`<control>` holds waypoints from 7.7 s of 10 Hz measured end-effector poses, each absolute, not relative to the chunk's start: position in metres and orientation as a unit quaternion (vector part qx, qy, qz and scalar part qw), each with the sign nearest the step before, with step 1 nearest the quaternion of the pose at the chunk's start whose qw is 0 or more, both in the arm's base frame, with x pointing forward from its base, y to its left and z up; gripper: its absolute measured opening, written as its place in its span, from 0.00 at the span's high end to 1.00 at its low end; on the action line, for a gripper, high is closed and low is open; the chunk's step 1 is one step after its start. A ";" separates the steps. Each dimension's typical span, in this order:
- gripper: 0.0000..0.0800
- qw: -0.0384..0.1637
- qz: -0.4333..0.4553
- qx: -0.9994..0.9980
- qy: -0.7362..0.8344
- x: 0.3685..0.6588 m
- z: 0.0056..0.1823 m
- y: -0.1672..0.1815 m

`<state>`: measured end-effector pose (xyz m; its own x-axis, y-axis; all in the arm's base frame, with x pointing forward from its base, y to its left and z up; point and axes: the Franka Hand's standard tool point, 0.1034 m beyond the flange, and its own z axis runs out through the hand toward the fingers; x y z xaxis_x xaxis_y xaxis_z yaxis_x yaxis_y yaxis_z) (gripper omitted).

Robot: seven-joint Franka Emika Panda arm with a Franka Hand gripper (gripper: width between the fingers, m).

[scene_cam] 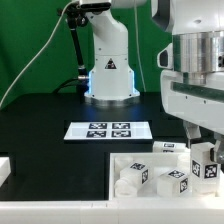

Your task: Assemble one leg

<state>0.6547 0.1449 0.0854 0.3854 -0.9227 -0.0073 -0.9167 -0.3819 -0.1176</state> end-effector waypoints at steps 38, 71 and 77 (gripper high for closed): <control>0.20 0.053 -0.039 -0.905 0.420 0.654 0.085 0.143; 0.65 0.062 -0.043 -0.862 0.501 0.655 0.086 0.142; 0.23 0.063 -0.038 -0.861 0.503 0.654 0.084 0.140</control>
Offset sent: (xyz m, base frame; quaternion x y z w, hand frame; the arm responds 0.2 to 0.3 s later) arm -0.0010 0.0078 -0.0017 -0.0214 -0.0367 -0.2607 0.9645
